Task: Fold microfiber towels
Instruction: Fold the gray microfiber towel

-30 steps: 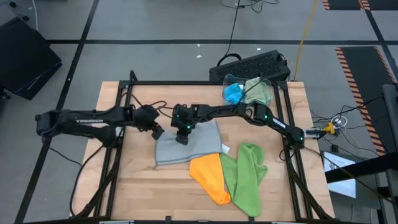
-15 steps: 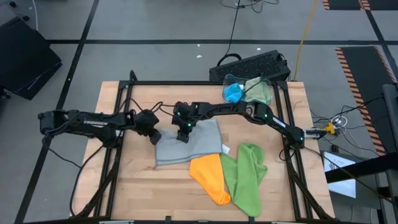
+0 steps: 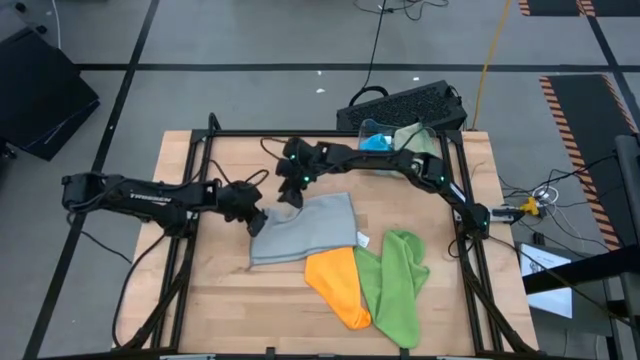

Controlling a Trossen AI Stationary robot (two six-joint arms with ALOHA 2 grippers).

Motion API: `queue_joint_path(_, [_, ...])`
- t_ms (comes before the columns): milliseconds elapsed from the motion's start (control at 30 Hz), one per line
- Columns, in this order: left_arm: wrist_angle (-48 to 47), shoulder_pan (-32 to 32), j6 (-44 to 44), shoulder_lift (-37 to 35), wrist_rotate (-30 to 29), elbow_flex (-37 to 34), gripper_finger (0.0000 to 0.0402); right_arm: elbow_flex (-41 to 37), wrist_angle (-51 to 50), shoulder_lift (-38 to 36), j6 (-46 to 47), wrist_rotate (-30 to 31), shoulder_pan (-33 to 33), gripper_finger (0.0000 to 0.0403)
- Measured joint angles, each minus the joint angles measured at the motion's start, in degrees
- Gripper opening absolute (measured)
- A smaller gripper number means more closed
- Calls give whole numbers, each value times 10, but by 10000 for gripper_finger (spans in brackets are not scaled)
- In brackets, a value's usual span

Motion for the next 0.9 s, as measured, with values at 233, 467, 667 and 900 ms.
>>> queue_joint_path(233, [-26, -73, -41, -3, -52, 37, 2, 0, 116, 44, 57, -61, -1, 214])
queue_joint_path(467, [-59, -124, -42, -3, -96, 72, 1, 0, 133, 56, -49, -136, 15, 207])
queue_joint_path(667, [-60, -141, -44, -3, -104, 73, 2, 0, 160, 56, -128, -122, 28, 205])
queue_joint_path(900, [-60, -155, -46, -3, -104, 73, 2, 0, 163, 58, -142, -148, 38, 171])
